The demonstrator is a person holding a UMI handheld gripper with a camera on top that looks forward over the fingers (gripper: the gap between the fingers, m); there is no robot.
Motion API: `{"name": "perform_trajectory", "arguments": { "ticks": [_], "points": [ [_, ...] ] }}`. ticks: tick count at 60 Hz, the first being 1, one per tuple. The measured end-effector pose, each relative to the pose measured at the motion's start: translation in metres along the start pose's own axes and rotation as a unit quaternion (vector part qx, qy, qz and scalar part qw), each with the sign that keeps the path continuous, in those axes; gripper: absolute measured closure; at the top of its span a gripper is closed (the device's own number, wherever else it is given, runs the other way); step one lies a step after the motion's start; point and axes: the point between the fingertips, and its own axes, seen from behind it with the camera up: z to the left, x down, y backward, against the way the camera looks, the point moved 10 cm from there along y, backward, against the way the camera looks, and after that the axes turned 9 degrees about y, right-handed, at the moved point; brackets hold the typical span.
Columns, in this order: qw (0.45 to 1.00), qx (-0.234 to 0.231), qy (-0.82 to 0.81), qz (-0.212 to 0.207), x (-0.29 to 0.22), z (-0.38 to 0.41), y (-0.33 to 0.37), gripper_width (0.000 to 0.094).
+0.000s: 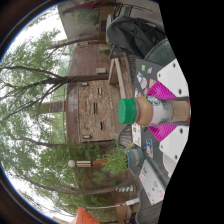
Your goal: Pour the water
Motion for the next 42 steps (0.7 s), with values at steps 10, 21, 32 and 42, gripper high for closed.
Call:
{"name": "perform_trajectory", "arguments": {
  "ticks": [10,21,32,42],
  "points": [
    [0.999,0.013,-0.005,0.032,0.046,0.009,-0.002,0.0658],
    [0.999,0.035,0.029,0.028,0.031,0.025,0.000,0.0658],
    [0.997,0.050,0.018,0.052,0.010,0.044,0.003,0.0437],
    [0.993,0.021,0.012,0.113,0.010,0.057,0.026,0.0112]
  ]
}}
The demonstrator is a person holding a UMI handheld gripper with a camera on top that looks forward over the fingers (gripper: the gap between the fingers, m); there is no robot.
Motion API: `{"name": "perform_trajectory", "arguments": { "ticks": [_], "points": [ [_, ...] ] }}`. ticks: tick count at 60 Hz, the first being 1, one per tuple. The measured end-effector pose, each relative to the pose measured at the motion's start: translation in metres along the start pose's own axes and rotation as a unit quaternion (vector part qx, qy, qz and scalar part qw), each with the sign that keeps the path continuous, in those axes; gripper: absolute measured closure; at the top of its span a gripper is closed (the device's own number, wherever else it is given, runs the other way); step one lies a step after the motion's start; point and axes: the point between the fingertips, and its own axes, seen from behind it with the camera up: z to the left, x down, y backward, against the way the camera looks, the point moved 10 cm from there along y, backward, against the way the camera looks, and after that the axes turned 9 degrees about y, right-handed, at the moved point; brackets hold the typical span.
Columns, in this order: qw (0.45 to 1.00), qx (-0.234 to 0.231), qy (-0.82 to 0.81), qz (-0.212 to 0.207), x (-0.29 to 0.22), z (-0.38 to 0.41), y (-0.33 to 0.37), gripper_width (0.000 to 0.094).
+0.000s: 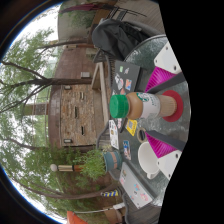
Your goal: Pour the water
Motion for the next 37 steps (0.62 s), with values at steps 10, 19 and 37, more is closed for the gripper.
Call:
{"name": "perform_trajectory", "arguments": {
  "ticks": [10,19,37],
  "points": [
    [1.000,0.029,-0.005,0.003,-0.011,0.003,0.063,0.0103],
    [0.998,0.051,-0.020,0.015,-0.034,0.010,0.151,0.0107],
    [0.997,0.048,-0.055,0.038,-0.072,0.069,0.355,0.0111]
  ]
}}
